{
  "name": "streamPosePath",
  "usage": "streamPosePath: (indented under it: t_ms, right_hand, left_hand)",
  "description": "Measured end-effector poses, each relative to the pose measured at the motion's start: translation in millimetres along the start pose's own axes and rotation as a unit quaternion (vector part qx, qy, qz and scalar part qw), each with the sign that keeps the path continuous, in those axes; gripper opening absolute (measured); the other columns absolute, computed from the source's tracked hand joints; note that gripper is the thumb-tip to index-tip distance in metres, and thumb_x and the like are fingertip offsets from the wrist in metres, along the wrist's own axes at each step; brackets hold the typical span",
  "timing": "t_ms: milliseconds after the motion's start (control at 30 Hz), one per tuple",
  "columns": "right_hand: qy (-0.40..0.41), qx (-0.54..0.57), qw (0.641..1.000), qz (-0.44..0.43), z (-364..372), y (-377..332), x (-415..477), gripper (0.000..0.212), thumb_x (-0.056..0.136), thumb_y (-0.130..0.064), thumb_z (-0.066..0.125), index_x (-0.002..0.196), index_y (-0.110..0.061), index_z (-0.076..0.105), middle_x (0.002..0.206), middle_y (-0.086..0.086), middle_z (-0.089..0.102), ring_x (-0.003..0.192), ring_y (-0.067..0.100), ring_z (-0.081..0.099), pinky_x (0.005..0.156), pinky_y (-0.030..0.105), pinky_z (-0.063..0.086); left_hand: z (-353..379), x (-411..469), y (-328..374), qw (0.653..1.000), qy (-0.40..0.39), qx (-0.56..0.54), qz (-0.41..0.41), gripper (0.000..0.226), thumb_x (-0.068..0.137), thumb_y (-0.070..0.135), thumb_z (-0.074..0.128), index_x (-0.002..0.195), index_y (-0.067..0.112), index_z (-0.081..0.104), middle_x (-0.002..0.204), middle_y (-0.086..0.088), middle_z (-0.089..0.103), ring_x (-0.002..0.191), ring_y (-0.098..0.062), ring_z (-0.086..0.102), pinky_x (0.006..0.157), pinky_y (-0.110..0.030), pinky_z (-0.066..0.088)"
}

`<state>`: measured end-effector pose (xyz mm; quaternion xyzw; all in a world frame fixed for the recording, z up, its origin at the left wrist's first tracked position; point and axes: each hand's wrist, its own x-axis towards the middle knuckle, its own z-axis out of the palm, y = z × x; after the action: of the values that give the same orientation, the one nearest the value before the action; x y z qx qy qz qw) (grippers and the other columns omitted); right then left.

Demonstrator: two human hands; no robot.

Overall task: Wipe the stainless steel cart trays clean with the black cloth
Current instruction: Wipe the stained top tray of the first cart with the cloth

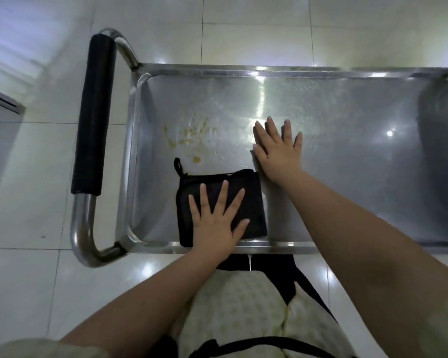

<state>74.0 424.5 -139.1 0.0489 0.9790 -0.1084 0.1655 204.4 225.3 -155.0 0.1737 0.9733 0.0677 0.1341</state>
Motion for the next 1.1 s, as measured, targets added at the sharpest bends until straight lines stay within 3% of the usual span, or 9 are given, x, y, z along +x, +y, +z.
streamPosePath:
  t_ms: [133,300,433,633,833,967,1100]
  right_hand:
    - [0.006,-0.013,1.000,0.006,6.3,-6.4,18.2,0.057,0.102,-0.054,0.021,0.154,-0.044,0.003,0.164,-0.012,-0.007,0.149,0.032,-0.017,0.116,0.057,-0.014]
    - [0.034,-0.036,0.999,0.015,17.4,-7.7,17.6,0.057,0.101,-0.056,0.019,0.154,-0.046,0.003,0.165,-0.012,-0.004,0.150,0.032,-0.014,0.117,0.056,-0.012]
    - [0.048,-0.047,0.998,0.016,21.2,-6.9,17.6,0.057,0.100,-0.057,0.016,0.154,-0.045,0.000,0.164,-0.011,-0.006,0.150,0.031,-0.015,0.117,0.057,-0.011]
    - [0.024,-0.047,0.998,0.026,14.5,-11.6,14.0,0.055,0.102,-0.053,0.016,0.154,-0.044,0.001,0.164,-0.011,-0.008,0.149,0.031,-0.016,0.116,0.059,-0.011]
    - [0.034,-0.032,0.998,0.034,-13.7,-25.5,55.7,0.050,0.102,-0.042,0.027,0.151,-0.031,0.025,0.164,-0.005,0.010,0.150,0.035,-0.003,0.117,0.061,-0.009]
    - [0.039,-0.028,0.998,0.049,-3.1,-20.9,65.3,0.057,0.101,-0.047,0.022,0.156,-0.036,0.009,0.165,-0.007,0.000,0.151,0.032,-0.008,0.119,0.056,-0.007]
    - [0.064,-0.019,0.997,0.044,2.4,-19.2,63.8,0.058,0.101,-0.048,0.024,0.156,-0.036,0.011,0.165,-0.007,0.002,0.151,0.030,-0.006,0.120,0.053,-0.004]
  left_hand:
    - [-19.7,53.2,-42.6,0.998,0.004,0.048,0.036,0.067,0.094,0.069,0.024,0.155,0.045,0.012,0.165,0.004,0.006,0.148,-0.047,-0.002,0.113,-0.070,0.000]
    - [-60.3,168.7,-91.0,0.998,-0.020,0.047,-0.030,0.067,0.093,0.072,0.018,0.152,0.050,-0.005,0.164,0.009,-0.013,0.147,-0.041,-0.019,0.113,-0.067,-0.011]
    - [-85.2,225.0,-108.8,0.998,-0.033,0.021,-0.049,0.066,0.094,0.070,0.020,0.152,0.049,-0.004,0.164,0.008,-0.014,0.147,-0.040,-0.019,0.113,-0.066,-0.013]
    - [-60.5,149.2,-90.5,0.998,-0.041,0.024,-0.033,0.068,0.093,0.070,0.009,0.153,0.045,-0.010,0.164,0.003,-0.016,0.147,-0.041,-0.020,0.113,-0.068,-0.010]
    - [-19.1,0.1,-63.8,1.000,-0.029,0.009,0.003,0.066,0.095,0.066,0.027,0.154,0.039,0.023,0.164,-0.003,0.018,0.148,-0.046,0.005,0.112,-0.073,0.007]
    - [-28.8,48.0,-85.5,1.000,-0.007,0.022,0.020,0.067,0.091,0.070,0.029,0.153,0.046,0.019,0.164,0.002,0.016,0.148,-0.046,0.002,0.110,-0.074,0.002]
    - [-59.9,162.6,-97.1,0.995,0.009,0.004,-0.095,0.066,0.090,0.073,0.023,0.151,0.054,0.005,0.166,0.004,-0.004,0.146,-0.046,-0.014,0.107,-0.073,-0.013]
